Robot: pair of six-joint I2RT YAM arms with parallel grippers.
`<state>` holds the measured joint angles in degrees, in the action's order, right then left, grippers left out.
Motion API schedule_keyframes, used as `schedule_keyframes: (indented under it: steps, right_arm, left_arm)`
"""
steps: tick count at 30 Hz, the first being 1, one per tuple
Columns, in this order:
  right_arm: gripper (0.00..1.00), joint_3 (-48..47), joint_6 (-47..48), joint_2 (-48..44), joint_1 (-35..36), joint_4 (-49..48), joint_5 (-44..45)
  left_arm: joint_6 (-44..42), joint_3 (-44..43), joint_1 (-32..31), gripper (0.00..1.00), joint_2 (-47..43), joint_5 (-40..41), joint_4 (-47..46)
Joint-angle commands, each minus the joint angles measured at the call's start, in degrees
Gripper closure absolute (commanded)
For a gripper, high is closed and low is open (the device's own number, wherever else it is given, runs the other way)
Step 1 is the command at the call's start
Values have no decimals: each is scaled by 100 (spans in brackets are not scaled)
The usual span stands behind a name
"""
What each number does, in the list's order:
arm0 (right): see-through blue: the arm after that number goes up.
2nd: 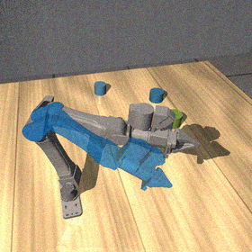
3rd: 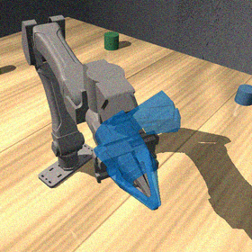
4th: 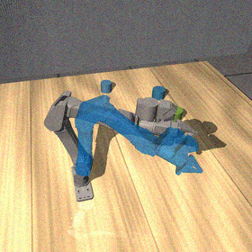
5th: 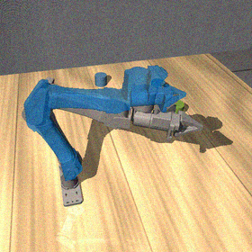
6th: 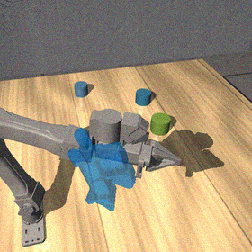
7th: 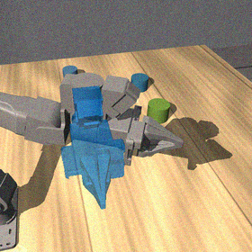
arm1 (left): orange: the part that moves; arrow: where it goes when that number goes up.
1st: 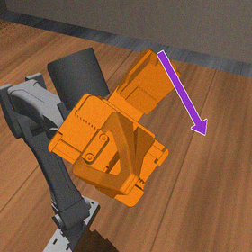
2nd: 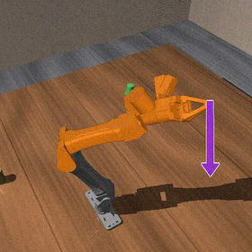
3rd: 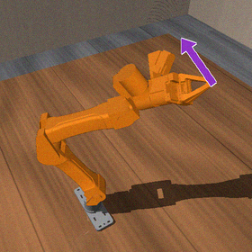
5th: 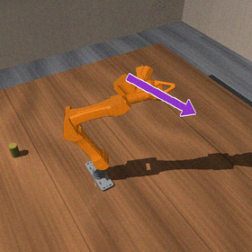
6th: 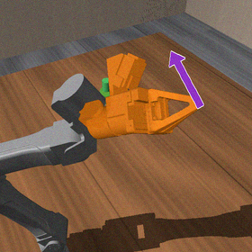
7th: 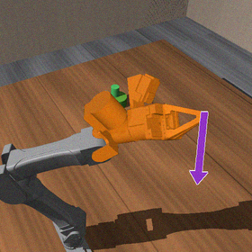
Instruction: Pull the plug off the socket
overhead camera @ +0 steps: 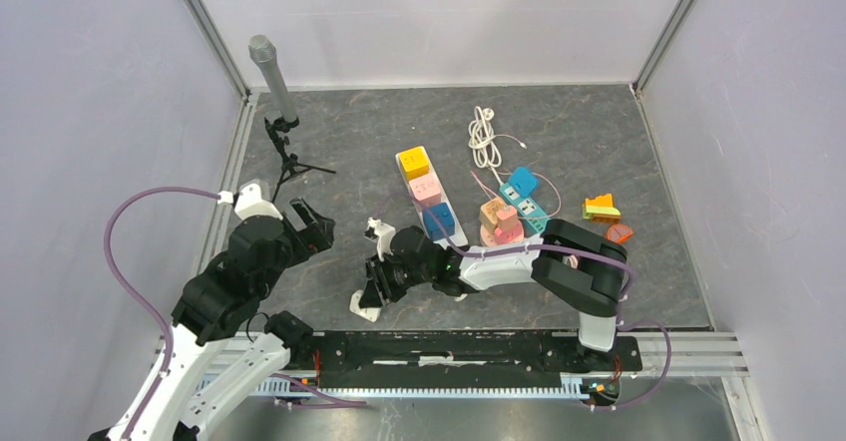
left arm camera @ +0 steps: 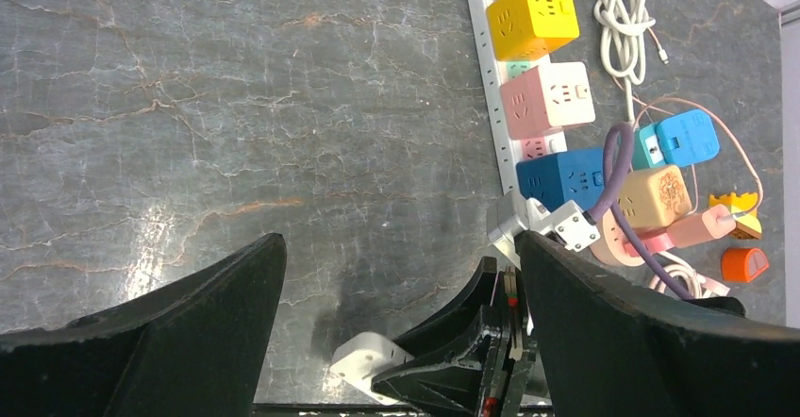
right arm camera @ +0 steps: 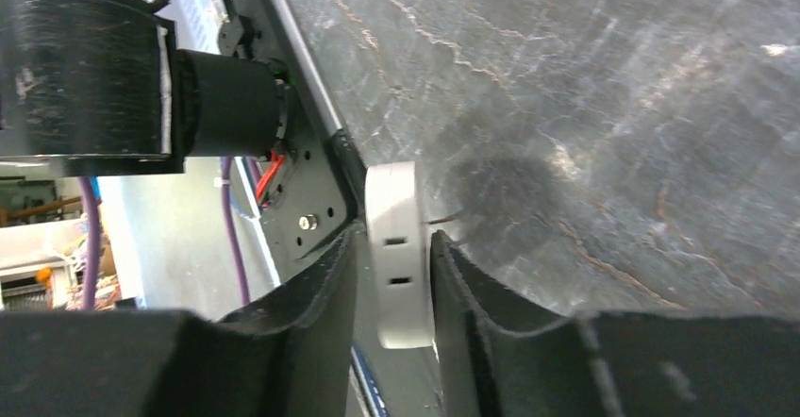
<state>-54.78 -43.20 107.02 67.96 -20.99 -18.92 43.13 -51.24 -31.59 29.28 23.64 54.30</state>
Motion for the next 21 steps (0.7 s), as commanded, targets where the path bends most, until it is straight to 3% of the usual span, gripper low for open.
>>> schedule_keyframes:
  steps: [1, 4, 11, 14, 18, 21]
  right_arm:
    - [58, -223, 186, 11, -89, 345, 351]
    - [52, -264, 258, -44, -132, 603, 538]
    - [29, -349, 682, -585, -152, 1067, 1221]
    - [28, -470, 1174, -937, -152, 1190, 1309]
    - [28, -916, 1902, -1426, -284, 2204, 1915]
    - [23, -728, 2045, -2016, -564, 2511, 2385]
  left_arm:
    - [-165, -52, 12, 0, 94, -26, -49]
    - [-195, -31, 13, 0, 158, -51, -148]
    - [-249, -73, 12, 0, 417, -189, -310]
    - [-269, -50, 11, 0, 457, -243, -369]
    - [-398, 71, 13, 0, 466, -388, -642]
    - [-527, 182, 10, 0, 532, -456, -1010]
